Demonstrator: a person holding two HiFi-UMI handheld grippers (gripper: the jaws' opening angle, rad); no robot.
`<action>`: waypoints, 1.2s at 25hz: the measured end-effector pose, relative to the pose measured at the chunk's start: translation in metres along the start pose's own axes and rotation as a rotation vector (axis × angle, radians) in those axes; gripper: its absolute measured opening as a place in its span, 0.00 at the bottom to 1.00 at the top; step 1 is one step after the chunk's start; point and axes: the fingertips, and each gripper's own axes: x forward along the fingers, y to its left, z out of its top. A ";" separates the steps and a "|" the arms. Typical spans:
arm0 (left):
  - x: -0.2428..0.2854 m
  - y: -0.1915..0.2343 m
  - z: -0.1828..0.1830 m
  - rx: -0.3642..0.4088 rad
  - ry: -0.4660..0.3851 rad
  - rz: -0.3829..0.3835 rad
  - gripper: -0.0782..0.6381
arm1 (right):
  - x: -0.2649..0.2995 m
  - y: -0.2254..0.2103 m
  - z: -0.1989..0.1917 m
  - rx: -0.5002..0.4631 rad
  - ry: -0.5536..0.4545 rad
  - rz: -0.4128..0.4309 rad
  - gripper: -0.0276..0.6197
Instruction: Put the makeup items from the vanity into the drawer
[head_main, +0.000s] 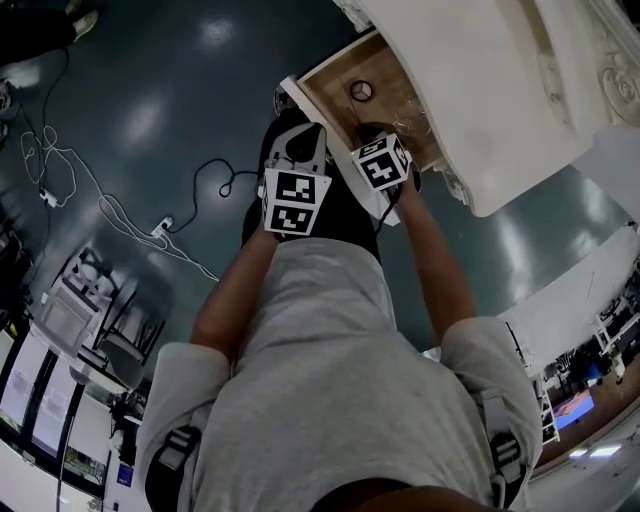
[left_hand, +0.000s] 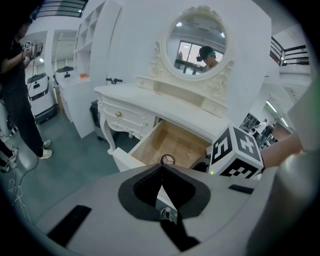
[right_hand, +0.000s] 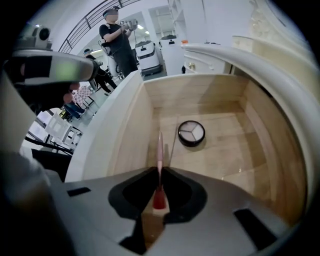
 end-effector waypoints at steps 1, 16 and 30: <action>0.000 0.000 0.000 0.001 0.000 0.001 0.12 | 0.001 -0.001 -0.001 0.005 0.002 0.003 0.13; -0.017 -0.005 0.015 0.004 -0.007 -0.001 0.12 | -0.021 0.002 0.007 0.037 -0.074 0.007 0.22; -0.047 -0.035 0.075 0.045 -0.107 -0.030 0.12 | -0.191 0.001 0.093 0.316 -0.614 -0.005 0.07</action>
